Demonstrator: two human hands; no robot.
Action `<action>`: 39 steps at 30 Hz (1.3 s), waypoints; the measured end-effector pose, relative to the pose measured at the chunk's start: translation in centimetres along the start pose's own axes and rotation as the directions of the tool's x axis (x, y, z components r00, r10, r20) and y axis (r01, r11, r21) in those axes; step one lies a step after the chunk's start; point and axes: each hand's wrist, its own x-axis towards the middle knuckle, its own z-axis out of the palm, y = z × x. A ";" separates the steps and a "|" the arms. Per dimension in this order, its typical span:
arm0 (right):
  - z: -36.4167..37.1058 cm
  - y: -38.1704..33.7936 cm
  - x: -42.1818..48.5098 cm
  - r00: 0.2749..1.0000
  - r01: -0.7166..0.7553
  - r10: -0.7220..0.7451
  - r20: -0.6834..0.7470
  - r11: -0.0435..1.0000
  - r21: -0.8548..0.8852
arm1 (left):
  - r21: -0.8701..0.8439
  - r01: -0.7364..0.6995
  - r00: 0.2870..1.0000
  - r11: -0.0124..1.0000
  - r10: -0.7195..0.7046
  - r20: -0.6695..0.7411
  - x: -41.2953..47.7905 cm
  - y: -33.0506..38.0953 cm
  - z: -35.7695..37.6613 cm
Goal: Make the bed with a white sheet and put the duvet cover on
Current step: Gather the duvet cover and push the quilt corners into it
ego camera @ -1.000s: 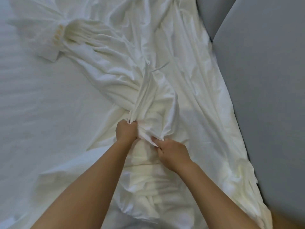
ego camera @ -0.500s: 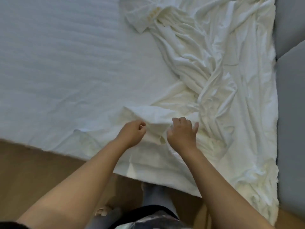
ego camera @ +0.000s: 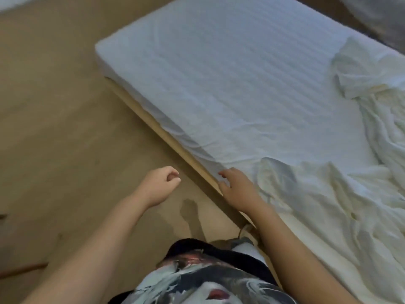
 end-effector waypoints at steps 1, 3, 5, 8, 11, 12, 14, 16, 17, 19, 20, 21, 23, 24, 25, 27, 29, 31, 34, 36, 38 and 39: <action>0.8 -2.2 1.0 0.999 0.035 -0.035 0.006 0.999 -0.014 | -0.041 0.023 0.999 0.999 -0.025 -0.036 -0.9 -1.8 -1.9; 2.2 -5.9 3.0 0.996 0.084 -0.083 0.035 0.996 -0.023 | -0.119 0.075 0.993 0.990 -0.085 -0.084 -2.5 -5.2 -4.9; 3.6 -9.0 5.1 0.991 0.122 -0.119 0.068 0.992 -0.043 | -0.173 0.129 0.979 0.976 -0.153 -0.132 -3.8 -8.6 -7.4; 5.7 -12.8 8.4 0.976 0.203 -0.192 0.098 0.972 -0.121 | -0.270 0.195 0.940 0.943 -0.258 -0.223 -4.9 -13.4 -10.2; 7.3 -16.7 12.5 0.953 0.270 -0.240 0.185 0.950 -0.157 | -0.278 0.279 0.909 0.919 -0.346 -0.232 -5.0 -17.2 -12.8; 7.8 -18.1 14.2 0.941 0.297 -0.259 0.218 0.940 -0.167 | -0.274 0.308 0.900 0.911 -0.372 -0.225 -4.7 -18.3 -13.9; 8.7 -21.5 18.1 0.908 0.367 -0.304 0.287 0.908 -0.200 | -0.263 0.370 0.877 0.891 -0.429 -0.218 -3.5 -20.5 -16.7; 9.5 -25.5 22.3 0.860 0.447 -0.342 0.378 0.863 -0.234 | -0.260 0.424 0.849 0.868 -0.481 -0.220 -1.7 -22.4 -19.8; 9.8 -27.6 24.4 0.829 0.488 -0.352 0.435 0.836 -0.253 | -0.259 0.454 0.832 0.853 -0.510 -0.220 -0.7 -23.2 -21.5; 10.4 -31.9 28.8 0.767 0.566 -0.372 0.522 0.775 -0.279 | -0.267 0.502 0.801 0.823 -0.558 -0.214 1.3 -24.6 -24.8; 10.7 -34.3 30.9 0.736 0.604 -0.386 0.556 0.744 -0.284 | -0.305 0.512 0.786 0.803 -0.581 -0.211 2.2 -25.4 -26.4; 11.3 -36.8 33.0 0.702 0.643 -0.398 0.591 0.711 -0.285 | -0.361 0.511 0.770 0.780 -0.602 -0.210 3.1 -26.3 -28.0; 12.8 -41.8 36.5 0.632 0.712 -0.406 0.659 0.641 -0.288 | -0.459 0.500 0.735 0.734 -0.640 -0.223 4.2 -28.0 -31.0; 13.7 -44.3 38.0 0.603 0.741 -0.411 0.684 0.607 -0.287 | -0.499 0.498 0.714 0.710 -0.662 -0.230 4.5 -29.0 -32.2; 14.8 -46.7 39.5 0.574 0.768 -0.426 0.700 0.576 -0.280 | -0.542 0.495 0.687 0.680 -0.687 -0.235 4.7 -30.3 -33.3; 17.2 -51.4 42.3 0.520 0.809 -0.453 0.724 0.533 -0.247 | -0.638 0.477 0.632 0.605 -0.740 -0.229 4.9 -33.3 -35.3; 19.8 -56.1 44.9 0.479 0.829 -0.454 0.751 0.514 -0.218 | -0.708 0.462 0.579 0.534 -0.787 -0.215 5.0 -37.0 -37.3; 22.5 -60.7 47.5 0.454 0.838 -0.449 0.770 0.510 -0.196 | -0.725 0.470 0.551 0.504 -0.809 -0.205 5.4 -41.5 -40.0; 26.1 -68.0 51.3 0.446 0.844 -0.431 0.785 0.494 -0.208 | -0.704 0.516 0.563 0.489 -0.812 -0.152 6.5 -48.2 -46.2; 28.0 -73.0 53.5 0.443 0.847 -0.429 0.787 0.489 -0.210 | -0.663 0.556 0.580 0.501 -0.805 -0.122 7.5 -52.3 -51.3; 29.8 -77.8 55.9 0.444 0.843 -0.432 0.785 0.498 -0.202 | -0.617 0.578 0.588 0.535 -0.797 -0.140 8.9 -56.1 -56.6; 30.7 -80.2 57.1 0.448 0.841 -0.431 0.783 0.501 -0.205 | -0.593 0.585 0.588 0.553 -0.793 -0.160 9.7 -57.9 -59.2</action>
